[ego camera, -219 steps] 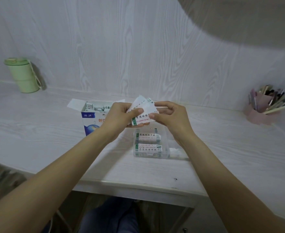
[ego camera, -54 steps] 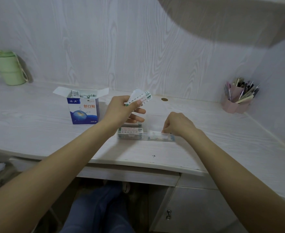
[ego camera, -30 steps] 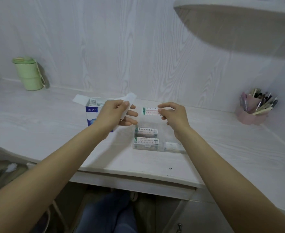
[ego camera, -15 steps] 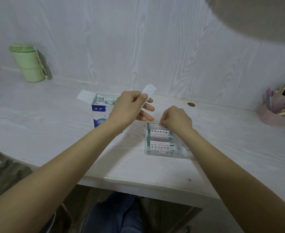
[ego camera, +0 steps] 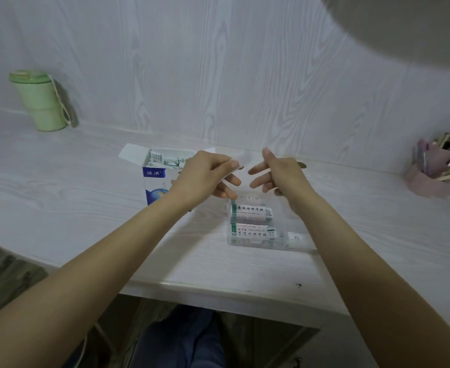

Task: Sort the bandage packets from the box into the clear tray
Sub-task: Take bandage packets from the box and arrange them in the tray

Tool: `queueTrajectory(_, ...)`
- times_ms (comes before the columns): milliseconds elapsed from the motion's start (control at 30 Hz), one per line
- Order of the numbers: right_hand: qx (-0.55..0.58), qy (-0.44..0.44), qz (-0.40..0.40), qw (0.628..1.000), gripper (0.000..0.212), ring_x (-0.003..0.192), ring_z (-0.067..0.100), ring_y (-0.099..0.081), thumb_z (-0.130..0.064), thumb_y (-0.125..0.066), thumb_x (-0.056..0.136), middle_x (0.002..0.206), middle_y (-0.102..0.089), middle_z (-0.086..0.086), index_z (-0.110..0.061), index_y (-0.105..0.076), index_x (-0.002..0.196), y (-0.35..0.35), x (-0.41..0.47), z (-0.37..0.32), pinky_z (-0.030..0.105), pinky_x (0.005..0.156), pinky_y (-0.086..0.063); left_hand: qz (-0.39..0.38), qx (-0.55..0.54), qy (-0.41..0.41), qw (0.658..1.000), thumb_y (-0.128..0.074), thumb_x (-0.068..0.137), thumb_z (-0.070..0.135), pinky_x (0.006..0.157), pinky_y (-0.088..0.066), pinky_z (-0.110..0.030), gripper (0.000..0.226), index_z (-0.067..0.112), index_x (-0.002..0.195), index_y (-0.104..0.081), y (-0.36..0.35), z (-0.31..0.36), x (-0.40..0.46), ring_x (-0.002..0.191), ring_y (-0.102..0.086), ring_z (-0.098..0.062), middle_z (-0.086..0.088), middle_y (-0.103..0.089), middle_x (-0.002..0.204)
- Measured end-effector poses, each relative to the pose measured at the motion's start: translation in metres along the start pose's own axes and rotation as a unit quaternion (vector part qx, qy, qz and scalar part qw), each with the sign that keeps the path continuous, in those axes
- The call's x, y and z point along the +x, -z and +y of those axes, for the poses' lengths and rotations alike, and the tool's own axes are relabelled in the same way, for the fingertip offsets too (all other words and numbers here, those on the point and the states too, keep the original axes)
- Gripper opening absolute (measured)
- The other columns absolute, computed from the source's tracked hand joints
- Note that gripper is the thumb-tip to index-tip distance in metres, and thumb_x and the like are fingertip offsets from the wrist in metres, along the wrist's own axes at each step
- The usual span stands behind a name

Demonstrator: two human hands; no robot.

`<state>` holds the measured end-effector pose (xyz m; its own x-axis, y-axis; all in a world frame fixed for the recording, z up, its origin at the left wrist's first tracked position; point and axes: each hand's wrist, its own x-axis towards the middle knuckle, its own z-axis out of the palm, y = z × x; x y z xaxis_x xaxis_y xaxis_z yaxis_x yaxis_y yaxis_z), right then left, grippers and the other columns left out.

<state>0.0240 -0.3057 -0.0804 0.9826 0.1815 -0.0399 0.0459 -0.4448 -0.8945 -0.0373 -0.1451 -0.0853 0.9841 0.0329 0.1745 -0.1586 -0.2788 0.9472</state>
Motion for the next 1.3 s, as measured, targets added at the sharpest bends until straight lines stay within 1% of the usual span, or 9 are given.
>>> queueTrajectory(67,0.096,-0.048,-0.072,0.992,0.044,0.054,0.009,-0.057,-0.05,-0.048,0.093,0.076,-0.073,0.008,-0.013,-0.07,0.085,0.01,-0.007,-0.004,0.019,0.053,-0.041,-0.011,0.037,-0.005,0.999,-0.053,0.096,0.019,0.06,-0.058,-0.024,0.022,0.004,0.101,-0.068,-0.006,-0.002,0.002,0.06,-0.07,-0.018,-0.011,-0.07,0.085)
queueTrajectory(200,0.153,-0.026,-0.075,0.985,0.006,0.061,0.007,-0.06,-0.004,-0.064,0.087,0.074,-0.066,0.006,-0.005,-0.07,0.088,0.024,-0.008,0.001,0.013,0.055,-0.05,-0.01,0.14,-0.033,0.99,-0.057,0.094,0.022,0.076,-0.058,-0.028,0.024,0.006,0.106,-0.071,-0.018,-0.002,0.009,0.073,-0.071,-0.015,-0.006,-0.072,0.09)
queueTrajectory(333,0.185,-0.089,-0.083,0.975,0.024,0.063,0.011,-0.065,-0.026,-0.063,0.09,0.078,-0.07,0.01,-0.003,-0.069,0.092,0.033,-0.009,0.005,0.016,0.058,-0.054,-0.009,0.203,-0.047,0.978,-0.056,0.095,0.024,0.082,-0.047,-0.017,0.029,0.013,0.12,-0.065,-0.026,0.003,0.012,0.09,-0.068,-0.013,-0.002,-0.072,0.098)
queueTrajectory(467,0.176,-0.057,-0.068,0.98,0.004,0.053,0.004,-0.061,-0.006,-0.068,0.085,0.072,-0.064,0.007,-0.003,-0.068,0.083,0.034,-0.004,0.01,0.012,0.057,-0.052,-0.021,0.253,-0.045,0.966,-0.057,0.094,0.026,0.078,-0.027,-0.001,0.039,0.013,0.131,-0.055,-0.033,0.0,0.018,0.116,-0.057,-0.016,-0.007,-0.064,0.124)
queueTrajectory(633,-0.043,0.005,0.051,0.998,0.01,0.056,0.009,-0.057,-0.009,-0.071,0.082,0.077,-0.064,-0.001,-0.012,-0.069,0.072,0.029,0.008,0.024,0.016,0.051,-0.043,-0.067,0.34,0.019,0.938,-0.045,0.098,0.012,0.107,-0.029,-0.028,0.05,0.01,0.146,-0.03,-0.033,-0.014,0.022,0.133,-0.038,-0.023,-0.01,-0.039,0.147)
queueTrajectory(733,-0.173,0.016,0.047,0.984,0.008,0.062,0.016,-0.058,-0.014,-0.072,0.08,0.081,-0.069,0.005,-0.016,-0.072,0.073,0.019,0.016,0.033,0.029,0.063,-0.051,-0.061,0.357,0.039,0.932,-0.035,0.096,-0.002,0.107,-0.028,-0.028,0.046,0.009,0.141,-0.041,-0.031,-0.019,0.023,0.135,-0.035,-0.024,-0.011,-0.038,0.147)
queueTrajectory(867,-0.287,0.036,0.047,0.956,0.002,0.075,0.019,-0.062,-0.019,-0.069,0.082,0.087,-0.07,0.003,-0.017,-0.071,0.082,0.007,0.017,0.034,0.026,0.062,-0.041,-0.05,0.371,0.038,0.927,-0.034,0.091,-0.009,0.106,-0.03,-0.028,0.047,0.009,0.126,-0.058,-0.029,-0.02,0.023,0.133,-0.039,-0.023,-0.011,-0.043,0.143)
queueTrajectory(967,-0.342,0.044,0.045,0.938,0.006,0.091,0.024,-0.062,-0.023,-0.07,0.083,0.096,-0.067,0.004,-0.018,-0.068,0.085,0.001,0.016,0.031,0.027,0.065,-0.038,-0.073,0.382,0.051,0.92,-0.034,0.089,-0.011,0.106,-0.03,-0.028,0.048,0.01,0.124,-0.061,-0.03,-0.019,0.024,0.134,-0.039,-0.023,-0.011,-0.041,0.144)
queueTrajectory(1300,-0.397,0.024,0.028,0.917,0.02,0.092,0.027,-0.064,-0.027,-0.072,0.083,0.1,-0.068,0.008,-0.014,-0.07,0.097,0.0,0.021,0.027,0.028,0.066,-0.041,-0.07,0.378,0.074,0.92,-0.037,0.09,-0.007,0.105,-0.031,-0.028,0.046,0.01,0.126,-0.059,-0.033,-0.016,0.024,0.132,-0.04,-0.024,-0.01,-0.04,0.145)
